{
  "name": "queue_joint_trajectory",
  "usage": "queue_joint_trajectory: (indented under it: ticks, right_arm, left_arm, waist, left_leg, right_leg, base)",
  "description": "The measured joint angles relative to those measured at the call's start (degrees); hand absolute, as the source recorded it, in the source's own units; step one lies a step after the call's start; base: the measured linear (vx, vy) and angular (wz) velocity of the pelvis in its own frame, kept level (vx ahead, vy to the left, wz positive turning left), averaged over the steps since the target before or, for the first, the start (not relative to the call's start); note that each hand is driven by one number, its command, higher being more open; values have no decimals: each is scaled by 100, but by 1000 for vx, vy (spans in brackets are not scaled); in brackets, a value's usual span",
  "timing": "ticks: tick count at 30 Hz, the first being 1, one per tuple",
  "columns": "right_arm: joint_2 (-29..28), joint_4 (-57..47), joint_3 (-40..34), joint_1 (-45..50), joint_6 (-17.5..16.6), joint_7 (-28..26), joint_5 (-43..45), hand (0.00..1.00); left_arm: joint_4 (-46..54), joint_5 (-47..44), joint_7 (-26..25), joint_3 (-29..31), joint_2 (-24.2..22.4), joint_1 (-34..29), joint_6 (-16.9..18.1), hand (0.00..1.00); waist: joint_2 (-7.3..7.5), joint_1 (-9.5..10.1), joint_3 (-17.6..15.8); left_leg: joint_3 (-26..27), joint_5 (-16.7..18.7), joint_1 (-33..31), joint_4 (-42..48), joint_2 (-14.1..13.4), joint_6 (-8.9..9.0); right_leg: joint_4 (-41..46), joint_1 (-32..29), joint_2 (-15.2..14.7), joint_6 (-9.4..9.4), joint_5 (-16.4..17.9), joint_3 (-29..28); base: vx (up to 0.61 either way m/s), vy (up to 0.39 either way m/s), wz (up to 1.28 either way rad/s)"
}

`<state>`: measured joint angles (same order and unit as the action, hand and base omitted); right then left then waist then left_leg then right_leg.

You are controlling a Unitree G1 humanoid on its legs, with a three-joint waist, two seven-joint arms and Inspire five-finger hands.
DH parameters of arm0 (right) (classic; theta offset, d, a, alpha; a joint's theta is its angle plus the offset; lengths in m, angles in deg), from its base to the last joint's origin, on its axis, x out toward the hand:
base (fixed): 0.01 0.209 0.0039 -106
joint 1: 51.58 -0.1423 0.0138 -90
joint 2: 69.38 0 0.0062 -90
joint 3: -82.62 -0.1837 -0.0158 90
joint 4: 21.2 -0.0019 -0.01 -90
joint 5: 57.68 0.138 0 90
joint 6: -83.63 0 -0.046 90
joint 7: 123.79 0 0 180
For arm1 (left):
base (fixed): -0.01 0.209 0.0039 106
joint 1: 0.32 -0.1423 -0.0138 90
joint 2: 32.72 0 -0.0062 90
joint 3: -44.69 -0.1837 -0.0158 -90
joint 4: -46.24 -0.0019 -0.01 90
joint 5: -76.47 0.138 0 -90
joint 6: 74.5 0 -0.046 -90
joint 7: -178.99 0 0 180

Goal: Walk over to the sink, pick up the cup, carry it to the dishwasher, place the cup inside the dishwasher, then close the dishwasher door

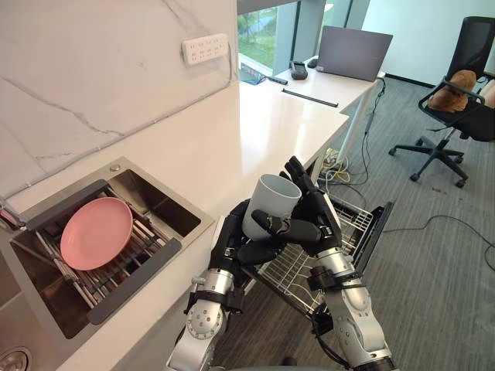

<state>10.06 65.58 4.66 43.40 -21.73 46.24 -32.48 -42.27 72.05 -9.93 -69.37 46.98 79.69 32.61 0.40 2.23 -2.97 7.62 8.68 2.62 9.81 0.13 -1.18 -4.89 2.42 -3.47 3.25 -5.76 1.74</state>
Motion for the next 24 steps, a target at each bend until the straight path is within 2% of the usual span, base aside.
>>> queue_joint_trajectory:
  ticks: [4,19,20,24]
  right_arm:
    - [113,86,-34,-9,4,10,-32,0]
    - [247,-68,-56,-100,-6,-51,23,0]
    - [247,-101,-56,-106,-21,-57,24,0]
    - [245,-175,-64,-121,-60,-56,24,0]
  left_arm:
    - [0,0,8,-40,70,-8,112,0]
    - [203,11,3,-74,238,-44,207,0]
    - [250,12,3,-72,238,-44,203,100]
    - [354,13,3,-65,233,-44,204,100]
  waist:
    - [61,9,39]
    - [66,18,40]
    - [67,19,40]
    - [69,18,38]
  left_leg:
    - [-10,-2,0,1,2,-2]
    - [-39,-2,-16,22,7,-3]
    - [-41,-2,-18,25,7,-2]
    - [-43,-1,-19,31,6,-1]
  right_leg:
    - [-1,-5,-4,0,0,10]
    - [-1,1,-12,-2,2,39]
    - [-1,0,-12,-2,2,41]
    - [-2,1,-12,-3,3,44]
  base:
    - [-26,-4,1]
    - [0,0,0]
    - [0,0,0]
    - [0,0,0]
